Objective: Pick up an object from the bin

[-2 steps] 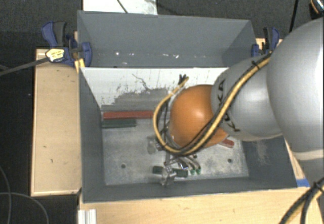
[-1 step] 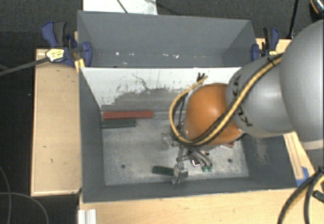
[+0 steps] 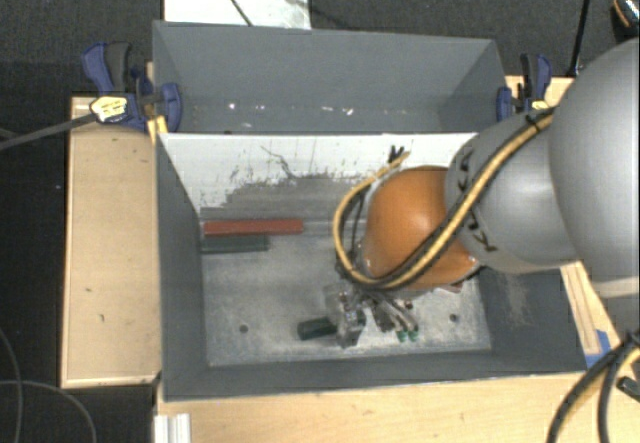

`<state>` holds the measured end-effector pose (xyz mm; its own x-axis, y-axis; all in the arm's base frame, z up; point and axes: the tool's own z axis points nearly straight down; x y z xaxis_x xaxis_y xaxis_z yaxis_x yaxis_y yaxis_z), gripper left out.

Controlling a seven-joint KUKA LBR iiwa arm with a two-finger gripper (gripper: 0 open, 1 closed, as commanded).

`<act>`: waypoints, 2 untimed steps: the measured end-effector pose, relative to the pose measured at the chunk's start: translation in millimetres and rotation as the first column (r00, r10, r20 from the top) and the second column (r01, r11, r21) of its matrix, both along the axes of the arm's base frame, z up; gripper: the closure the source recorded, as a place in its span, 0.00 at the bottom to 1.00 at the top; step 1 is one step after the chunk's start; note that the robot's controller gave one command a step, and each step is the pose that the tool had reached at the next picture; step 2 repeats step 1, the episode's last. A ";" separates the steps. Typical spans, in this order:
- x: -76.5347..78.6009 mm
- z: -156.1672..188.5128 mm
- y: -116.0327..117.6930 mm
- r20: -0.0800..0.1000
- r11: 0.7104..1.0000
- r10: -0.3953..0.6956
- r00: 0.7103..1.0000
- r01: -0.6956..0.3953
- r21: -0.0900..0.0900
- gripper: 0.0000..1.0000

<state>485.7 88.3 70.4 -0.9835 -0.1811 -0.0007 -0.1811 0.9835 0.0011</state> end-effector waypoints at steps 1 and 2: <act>11.3 170.3 25.4 0.009 0.924 0.382 0.924 -0.382 -0.002 1.00; 11.3 170.3 25.4 0.009 0.924 0.382 0.924 -0.382 -0.002 1.00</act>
Offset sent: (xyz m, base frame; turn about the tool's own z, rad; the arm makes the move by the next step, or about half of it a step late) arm 0.0094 0.0246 0.1669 -0.3925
